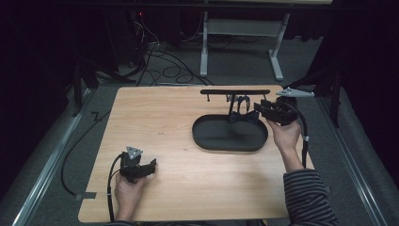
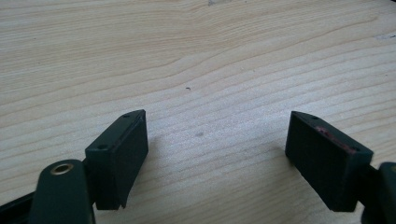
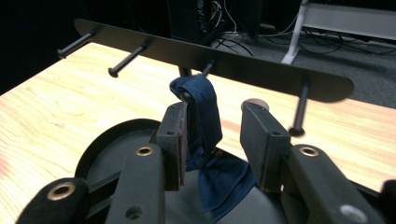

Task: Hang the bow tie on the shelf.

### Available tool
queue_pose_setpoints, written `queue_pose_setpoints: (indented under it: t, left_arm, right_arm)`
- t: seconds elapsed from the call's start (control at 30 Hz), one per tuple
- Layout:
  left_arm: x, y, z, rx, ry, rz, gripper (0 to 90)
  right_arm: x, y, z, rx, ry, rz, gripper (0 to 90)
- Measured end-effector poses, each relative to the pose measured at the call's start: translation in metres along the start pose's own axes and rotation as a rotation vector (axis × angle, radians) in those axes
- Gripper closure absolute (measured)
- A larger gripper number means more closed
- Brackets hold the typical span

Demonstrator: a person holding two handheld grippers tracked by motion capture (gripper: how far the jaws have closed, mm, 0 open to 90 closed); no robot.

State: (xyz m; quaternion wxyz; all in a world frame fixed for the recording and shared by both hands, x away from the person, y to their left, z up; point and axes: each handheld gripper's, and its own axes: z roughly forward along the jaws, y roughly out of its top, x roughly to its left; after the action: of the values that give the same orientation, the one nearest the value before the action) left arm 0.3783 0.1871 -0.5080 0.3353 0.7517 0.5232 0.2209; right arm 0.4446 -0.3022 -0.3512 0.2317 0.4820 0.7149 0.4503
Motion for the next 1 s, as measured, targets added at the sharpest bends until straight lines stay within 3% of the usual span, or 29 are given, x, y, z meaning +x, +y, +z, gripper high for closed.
queue_pose_setpoints:
  t: [0.5,1.0]
  left_arm:
    - [0.0,0.0,0.0,-0.001,0.002,0.001,21.5]
    - [0.0,0.0,0.0,0.001,0.002,0.001,21.6]
  right_arm:
    - [-0.01,-0.017,-0.018,-0.005,0.007,0.044,58.0]
    - [-0.013,-0.027,-0.03,-0.024,0.009,0.056,57.1]
